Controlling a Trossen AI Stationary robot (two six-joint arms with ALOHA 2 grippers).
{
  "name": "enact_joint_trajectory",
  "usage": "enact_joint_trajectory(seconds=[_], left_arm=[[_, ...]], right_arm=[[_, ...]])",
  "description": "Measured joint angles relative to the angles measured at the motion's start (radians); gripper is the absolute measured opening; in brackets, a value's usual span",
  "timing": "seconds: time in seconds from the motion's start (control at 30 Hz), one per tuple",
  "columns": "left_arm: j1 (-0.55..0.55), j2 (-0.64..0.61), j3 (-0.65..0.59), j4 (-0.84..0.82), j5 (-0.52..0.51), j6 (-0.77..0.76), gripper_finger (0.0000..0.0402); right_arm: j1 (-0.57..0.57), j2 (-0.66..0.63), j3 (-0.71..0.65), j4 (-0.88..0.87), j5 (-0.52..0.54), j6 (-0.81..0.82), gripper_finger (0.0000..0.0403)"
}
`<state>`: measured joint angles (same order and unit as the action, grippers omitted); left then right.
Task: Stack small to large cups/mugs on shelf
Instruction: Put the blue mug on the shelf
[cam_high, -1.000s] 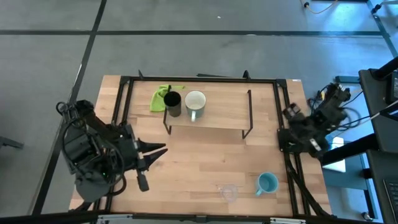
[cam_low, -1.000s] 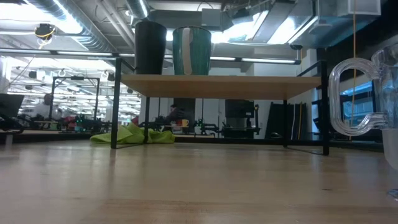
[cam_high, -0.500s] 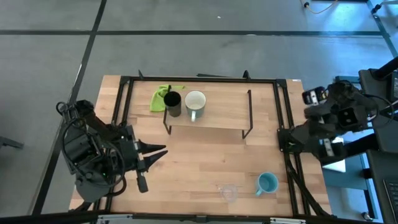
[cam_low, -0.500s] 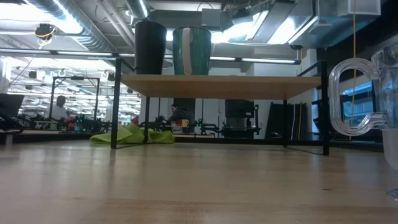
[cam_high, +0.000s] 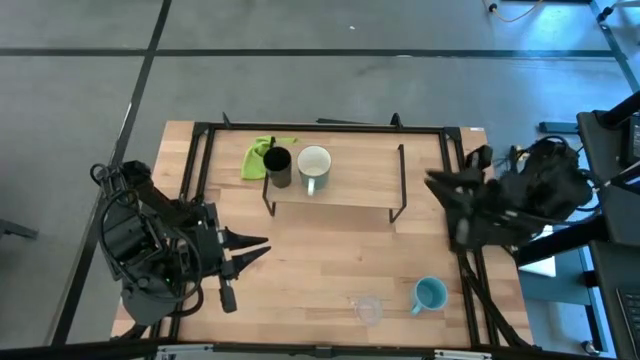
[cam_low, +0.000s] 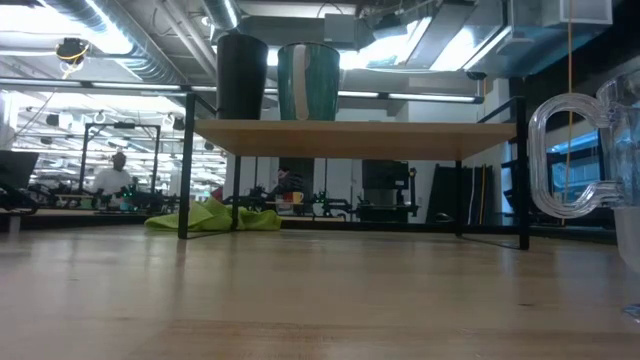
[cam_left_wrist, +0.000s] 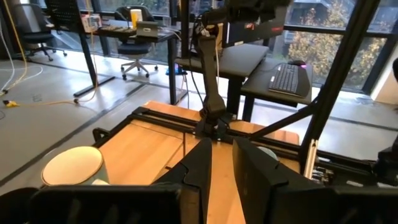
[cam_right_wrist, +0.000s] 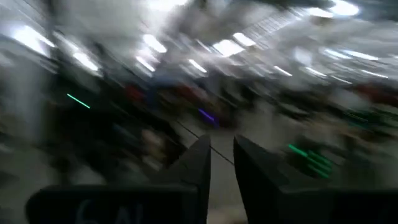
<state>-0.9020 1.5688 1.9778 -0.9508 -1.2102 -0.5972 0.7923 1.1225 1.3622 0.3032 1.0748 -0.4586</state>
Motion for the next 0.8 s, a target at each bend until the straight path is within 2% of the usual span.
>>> enact_joint_trajectory(seconds=[0.07,0.13,0.27,0.4,0.5,0.63,0.7,0.8], left_arm=[[0.000,0.000,0.000,0.000,0.000,0.005,0.0060],[0.000,0.000,0.000,0.000,0.001,0.006,0.0060],[0.000,0.000,0.000,-0.006,0.001,0.006,0.0060],[0.000,0.000,0.000,-0.027,0.016,0.008,0.0060],[0.000,0.000,0.000,-0.060,0.040,0.008,0.0060],[0.000,0.000,0.000,-0.103,0.053,0.007,0.0060],[0.000,0.000,0.000,-0.122,0.053,0.006,0.0060],[0.001,0.000,0.000,-0.128,0.077,0.006,0.0060]], right_arm=[[0.020,0.023,0.072,-0.177,0.258,0.011,0.0072],[0.057,0.049,0.153,-0.273,0.459,0.019,0.0072],[0.152,0.071,0.257,-0.240,0.494,0.038,0.0072],[0.194,0.053,0.259,-0.255,0.494,0.163,0.0072],[0.252,0.025,0.210,-0.292,0.413,0.337,0.0072],[0.307,-0.003,0.116,-0.485,0.094,0.700,0.0072],[0.287,-0.004,0.061,-0.641,-0.062,0.926,0.0072],[0.210,-0.004,-0.033,-0.885,-0.201,1.312,0.0072]])
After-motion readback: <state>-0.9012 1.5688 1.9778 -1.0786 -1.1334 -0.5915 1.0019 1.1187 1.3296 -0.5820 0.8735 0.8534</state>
